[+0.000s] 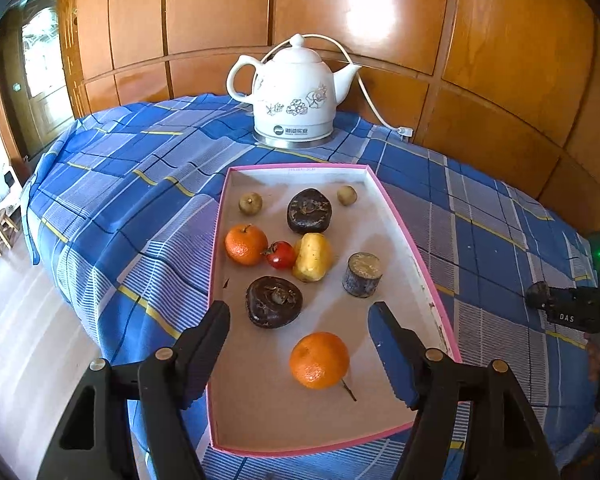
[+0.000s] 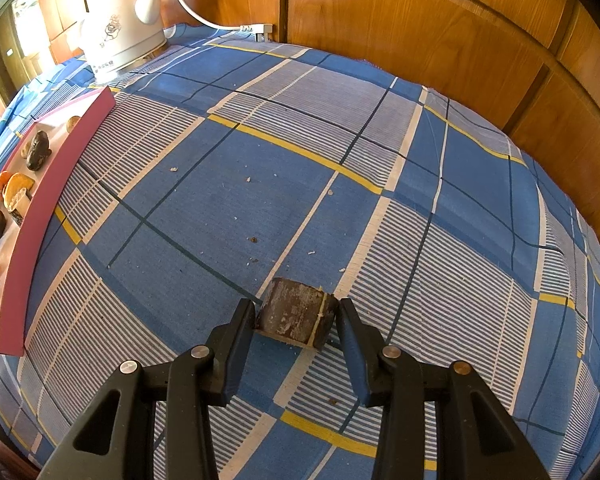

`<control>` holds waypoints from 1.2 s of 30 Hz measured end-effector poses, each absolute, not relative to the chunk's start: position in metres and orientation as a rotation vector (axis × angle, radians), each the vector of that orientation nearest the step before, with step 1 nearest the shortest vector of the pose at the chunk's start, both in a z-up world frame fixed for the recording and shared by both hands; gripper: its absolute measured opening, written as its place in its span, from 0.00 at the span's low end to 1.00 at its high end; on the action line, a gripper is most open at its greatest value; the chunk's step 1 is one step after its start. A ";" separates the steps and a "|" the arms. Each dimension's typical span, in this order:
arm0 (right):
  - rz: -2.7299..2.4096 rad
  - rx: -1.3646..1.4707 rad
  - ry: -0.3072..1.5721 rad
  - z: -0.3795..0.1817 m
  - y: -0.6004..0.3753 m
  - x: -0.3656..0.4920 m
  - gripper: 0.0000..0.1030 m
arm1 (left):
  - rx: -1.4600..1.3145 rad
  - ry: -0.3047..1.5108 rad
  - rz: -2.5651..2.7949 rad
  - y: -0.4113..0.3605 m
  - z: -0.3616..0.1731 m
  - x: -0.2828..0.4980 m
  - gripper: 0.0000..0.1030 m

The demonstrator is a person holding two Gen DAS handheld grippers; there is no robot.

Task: Organize fruits
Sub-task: 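Carry the brown cut piece into the tray and release it with the right tool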

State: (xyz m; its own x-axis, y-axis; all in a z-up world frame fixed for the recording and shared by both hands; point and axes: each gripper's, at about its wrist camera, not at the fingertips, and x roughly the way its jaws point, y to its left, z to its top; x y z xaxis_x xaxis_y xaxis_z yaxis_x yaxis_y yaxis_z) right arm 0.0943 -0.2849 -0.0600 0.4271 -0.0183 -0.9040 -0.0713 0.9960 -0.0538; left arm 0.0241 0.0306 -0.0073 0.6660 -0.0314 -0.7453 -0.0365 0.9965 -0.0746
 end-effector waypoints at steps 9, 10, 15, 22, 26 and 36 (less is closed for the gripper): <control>0.066 -0.069 1.113 -0.042 -0.272 0.092 0.41 | -0.114 0.844 0.024 0.047 -0.014 0.021 0.70; 0.089 -0.058 1.103 -0.037 -0.266 0.091 0.41 | -0.122 0.843 0.029 0.050 -0.014 0.021 0.70; 0.264 0.003 1.034 -0.007 -0.218 0.092 0.41 | -0.154 0.834 0.048 0.059 -0.014 0.021 0.70; 0.452 0.041 0.974 0.012 -0.131 0.116 0.41 | -0.159 0.822 0.066 0.069 -0.013 0.018 0.70; 0.479 0.058 0.992 0.003 -0.095 0.147 0.41 | -0.169 0.817 0.071 0.075 -0.013 0.017 0.70; 0.452 0.060 1.063 -0.029 -0.067 0.171 0.45 | -0.186 0.829 0.081 0.083 -0.021 0.019 0.70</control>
